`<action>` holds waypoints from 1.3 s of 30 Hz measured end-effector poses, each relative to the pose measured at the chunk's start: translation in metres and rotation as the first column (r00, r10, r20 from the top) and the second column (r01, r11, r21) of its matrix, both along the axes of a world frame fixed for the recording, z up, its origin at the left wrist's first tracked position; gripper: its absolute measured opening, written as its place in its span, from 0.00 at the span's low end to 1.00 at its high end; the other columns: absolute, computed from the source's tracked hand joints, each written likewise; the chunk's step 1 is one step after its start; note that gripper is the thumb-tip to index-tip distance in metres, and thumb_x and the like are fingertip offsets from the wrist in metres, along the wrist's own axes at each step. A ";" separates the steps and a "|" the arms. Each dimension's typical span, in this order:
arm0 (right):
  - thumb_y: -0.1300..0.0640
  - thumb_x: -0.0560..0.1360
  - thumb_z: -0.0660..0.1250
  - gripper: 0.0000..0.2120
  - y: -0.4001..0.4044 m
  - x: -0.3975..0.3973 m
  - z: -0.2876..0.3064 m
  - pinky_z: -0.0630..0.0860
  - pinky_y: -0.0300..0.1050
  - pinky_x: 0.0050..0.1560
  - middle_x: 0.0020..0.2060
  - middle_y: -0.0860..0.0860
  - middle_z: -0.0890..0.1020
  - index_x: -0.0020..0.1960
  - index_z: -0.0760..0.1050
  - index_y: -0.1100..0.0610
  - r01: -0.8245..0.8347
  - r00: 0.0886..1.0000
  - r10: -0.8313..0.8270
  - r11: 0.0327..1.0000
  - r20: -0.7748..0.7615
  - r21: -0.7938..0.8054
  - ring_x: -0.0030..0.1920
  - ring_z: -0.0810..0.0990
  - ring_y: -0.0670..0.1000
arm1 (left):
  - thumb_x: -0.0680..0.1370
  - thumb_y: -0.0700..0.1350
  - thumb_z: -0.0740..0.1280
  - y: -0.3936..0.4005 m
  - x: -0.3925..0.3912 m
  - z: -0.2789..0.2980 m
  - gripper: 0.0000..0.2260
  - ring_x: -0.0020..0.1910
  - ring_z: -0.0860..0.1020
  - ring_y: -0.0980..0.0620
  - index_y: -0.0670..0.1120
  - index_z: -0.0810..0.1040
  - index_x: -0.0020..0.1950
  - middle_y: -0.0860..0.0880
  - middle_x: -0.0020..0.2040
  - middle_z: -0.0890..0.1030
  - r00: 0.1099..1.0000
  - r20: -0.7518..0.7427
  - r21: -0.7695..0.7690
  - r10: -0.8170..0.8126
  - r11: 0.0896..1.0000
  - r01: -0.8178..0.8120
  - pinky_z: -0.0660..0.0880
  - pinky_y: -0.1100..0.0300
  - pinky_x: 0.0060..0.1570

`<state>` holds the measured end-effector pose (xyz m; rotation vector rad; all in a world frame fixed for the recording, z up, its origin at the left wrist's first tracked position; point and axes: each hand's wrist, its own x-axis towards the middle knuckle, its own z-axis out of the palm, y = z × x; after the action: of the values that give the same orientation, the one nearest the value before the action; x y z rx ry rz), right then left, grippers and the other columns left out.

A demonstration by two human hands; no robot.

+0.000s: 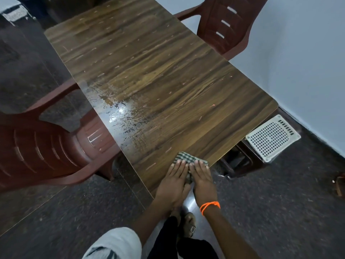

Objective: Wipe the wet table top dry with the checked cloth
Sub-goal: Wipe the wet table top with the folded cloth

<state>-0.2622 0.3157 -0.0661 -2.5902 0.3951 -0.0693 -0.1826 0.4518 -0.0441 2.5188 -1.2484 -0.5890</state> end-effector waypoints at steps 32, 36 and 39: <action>0.58 0.75 0.54 0.23 0.090 0.045 -0.006 0.57 0.61 0.71 0.69 0.59 0.71 0.69 0.71 0.59 0.070 0.997 -0.069 0.997 -0.031 0.044 0.72 0.61 0.62 | 0.76 0.55 0.44 0.069 0.042 0.015 0.33 0.78 0.56 0.48 0.41 0.64 0.77 0.45 0.78 0.63 0.996 0.071 0.033 0.057 0.998 -0.060 0.41 0.52 0.77; 0.63 0.71 0.64 0.28 0.132 0.028 -0.011 0.53 0.59 0.72 0.70 0.57 0.70 0.71 0.68 0.58 0.029 0.999 -0.028 1.000 -0.044 0.005 0.73 0.59 0.61 | 0.78 0.54 0.51 0.122 0.044 0.007 0.30 0.79 0.54 0.49 0.42 0.63 0.77 0.44 0.79 0.61 0.993 0.079 0.073 -0.085 0.994 0.079 0.45 0.49 0.77; 0.61 0.72 0.56 0.26 0.156 -0.004 -0.003 0.57 0.58 0.70 0.70 0.57 0.70 0.70 0.69 0.59 0.060 0.998 -0.060 0.998 -0.004 0.018 0.73 0.61 0.60 | 0.77 0.54 0.57 0.146 0.020 0.001 0.31 0.79 0.53 0.47 0.41 0.64 0.77 0.43 0.79 0.60 0.982 0.068 0.048 -0.177 0.984 0.174 0.49 0.46 0.77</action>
<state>-0.2663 0.4713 -0.0695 -2.5614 0.4728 -0.0816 -0.1624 0.5976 -0.0431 2.5005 -1.5111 -0.5735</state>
